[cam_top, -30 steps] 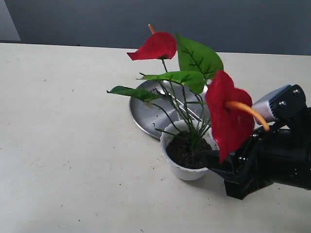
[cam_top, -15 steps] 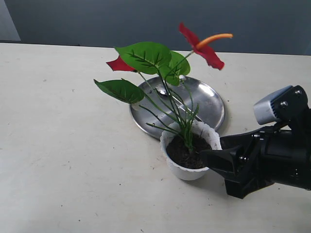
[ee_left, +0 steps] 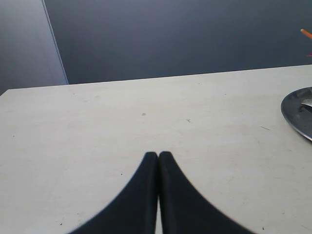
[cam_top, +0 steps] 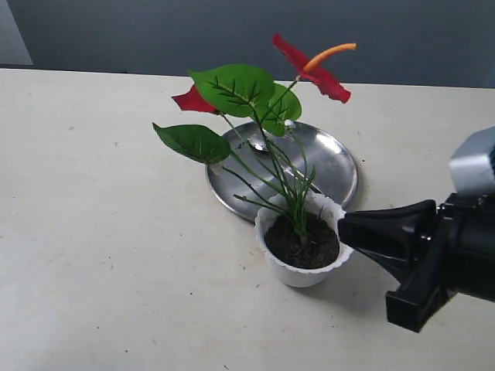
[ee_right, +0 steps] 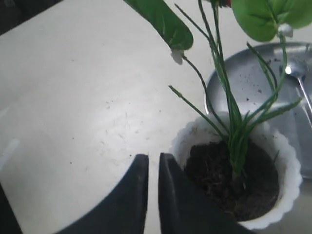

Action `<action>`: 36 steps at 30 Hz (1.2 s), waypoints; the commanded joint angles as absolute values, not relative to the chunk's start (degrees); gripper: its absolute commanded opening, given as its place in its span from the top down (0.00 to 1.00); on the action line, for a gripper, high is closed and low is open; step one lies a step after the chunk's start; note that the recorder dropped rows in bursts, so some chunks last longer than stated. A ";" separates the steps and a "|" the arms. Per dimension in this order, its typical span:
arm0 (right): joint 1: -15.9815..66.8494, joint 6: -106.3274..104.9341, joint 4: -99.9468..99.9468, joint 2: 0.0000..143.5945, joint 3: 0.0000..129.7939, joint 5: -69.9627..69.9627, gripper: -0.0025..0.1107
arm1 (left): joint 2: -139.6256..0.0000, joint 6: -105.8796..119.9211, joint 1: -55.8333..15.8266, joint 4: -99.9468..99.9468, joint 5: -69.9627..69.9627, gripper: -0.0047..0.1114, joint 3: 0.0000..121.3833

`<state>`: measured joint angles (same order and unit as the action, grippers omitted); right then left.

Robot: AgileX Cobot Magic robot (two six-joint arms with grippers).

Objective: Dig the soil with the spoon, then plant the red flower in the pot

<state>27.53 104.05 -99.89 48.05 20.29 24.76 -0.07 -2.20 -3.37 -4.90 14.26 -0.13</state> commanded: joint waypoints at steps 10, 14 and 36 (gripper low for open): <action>27.42 105.13 -99.95 24.37 14.73 6.64 0.93 | 0.00 -2.46 -3.00 -4.82 13.72 0.95 0.00; 27.42 105.00 -99.95 19.44 13.14 -9.15 0.93 | 0.00 -2.46 -3.00 -4.82 13.72 0.95 0.00; 27.42 105.00 -67.49 13.42 12.27 -23.44 0.93 | 0.00 -2.35 -3.00 -4.82 13.72 0.95 0.00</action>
<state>27.53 105.27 -67.36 13.71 12.46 -22.99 -0.07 -2.20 -3.37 -4.90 14.26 -0.13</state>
